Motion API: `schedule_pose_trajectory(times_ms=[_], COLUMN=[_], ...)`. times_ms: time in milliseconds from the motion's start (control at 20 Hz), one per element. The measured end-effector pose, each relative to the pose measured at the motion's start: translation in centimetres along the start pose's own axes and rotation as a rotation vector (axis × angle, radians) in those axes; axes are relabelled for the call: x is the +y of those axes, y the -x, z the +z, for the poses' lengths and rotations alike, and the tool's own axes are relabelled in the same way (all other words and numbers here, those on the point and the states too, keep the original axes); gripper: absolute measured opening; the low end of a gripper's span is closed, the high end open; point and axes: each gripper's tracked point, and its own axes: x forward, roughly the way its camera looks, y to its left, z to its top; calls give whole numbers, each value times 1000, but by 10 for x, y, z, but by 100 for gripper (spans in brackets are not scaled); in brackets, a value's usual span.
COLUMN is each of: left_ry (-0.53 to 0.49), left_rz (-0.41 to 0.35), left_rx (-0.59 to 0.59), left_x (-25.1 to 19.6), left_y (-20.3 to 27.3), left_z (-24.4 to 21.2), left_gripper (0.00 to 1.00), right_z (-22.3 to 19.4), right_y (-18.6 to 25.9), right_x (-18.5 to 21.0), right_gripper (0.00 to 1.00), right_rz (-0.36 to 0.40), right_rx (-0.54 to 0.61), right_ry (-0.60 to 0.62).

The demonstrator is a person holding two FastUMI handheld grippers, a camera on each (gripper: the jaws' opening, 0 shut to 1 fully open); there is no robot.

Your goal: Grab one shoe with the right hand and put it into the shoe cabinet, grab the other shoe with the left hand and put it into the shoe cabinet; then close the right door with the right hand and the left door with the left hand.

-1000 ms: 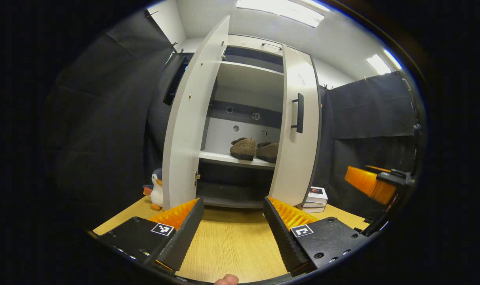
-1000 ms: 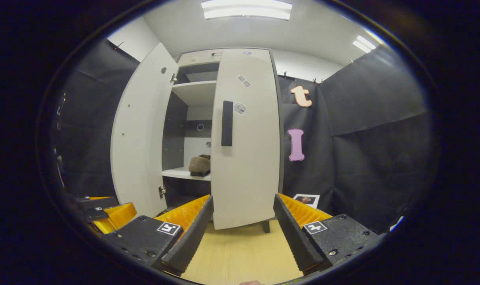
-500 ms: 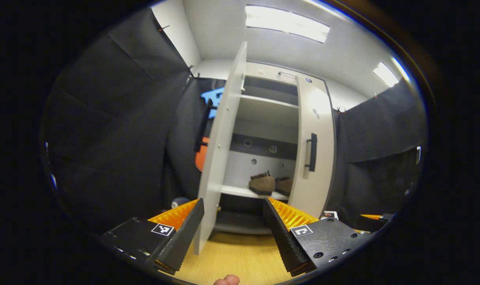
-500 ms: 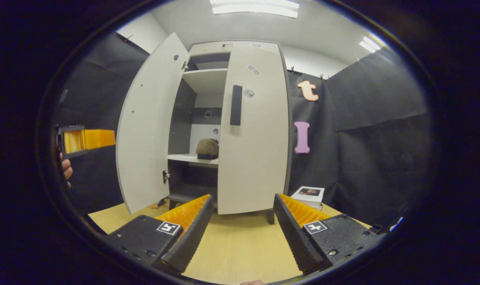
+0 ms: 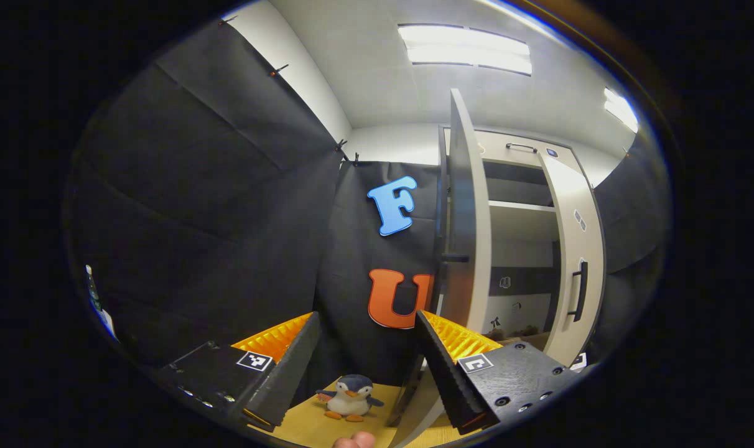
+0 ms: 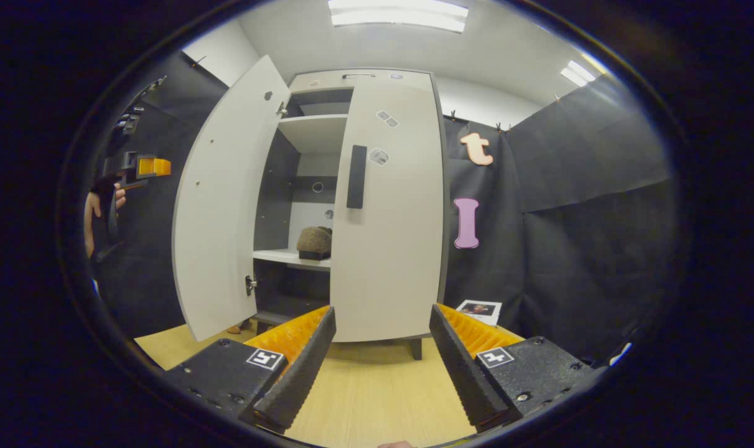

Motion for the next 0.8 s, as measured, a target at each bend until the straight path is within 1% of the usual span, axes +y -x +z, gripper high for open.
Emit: schedule_pose_trajectory(times_ms=[200,300,400,450,500,700,750,800], left_ry=[8,17,15,9,10,66,63,53], left_rz=[19,16,-4,-25,-55,-167,-191,-213], left_rx=[5,13,35,23,35,70,74,71], left_x=[11,13,7,2,-5,-43,-57,-69], left_y=[-16,-22,-24,-24,-22,-16,-14,-12], left_z=[-3,-8,-16,-12,-17,-19,-19,-20], left_gripper=[92,92,92,92,92,91,91,91], right_z=[3,2,1,0,1,6,8,7], right_y=[0,0,1,1,1,-1,-2,-1], right_x=[-10,-13,-14,-14,-13,-13,-13,-14], right_gripper=[98,98,98,98,98,98,95,98], right_rz=[-25,-32,-33,-33,-30,-30,-30,-31], right_rx=[1,6,13,16,16,0,-1,1], right_ry=[4,15,17,16,14,13,9,7])
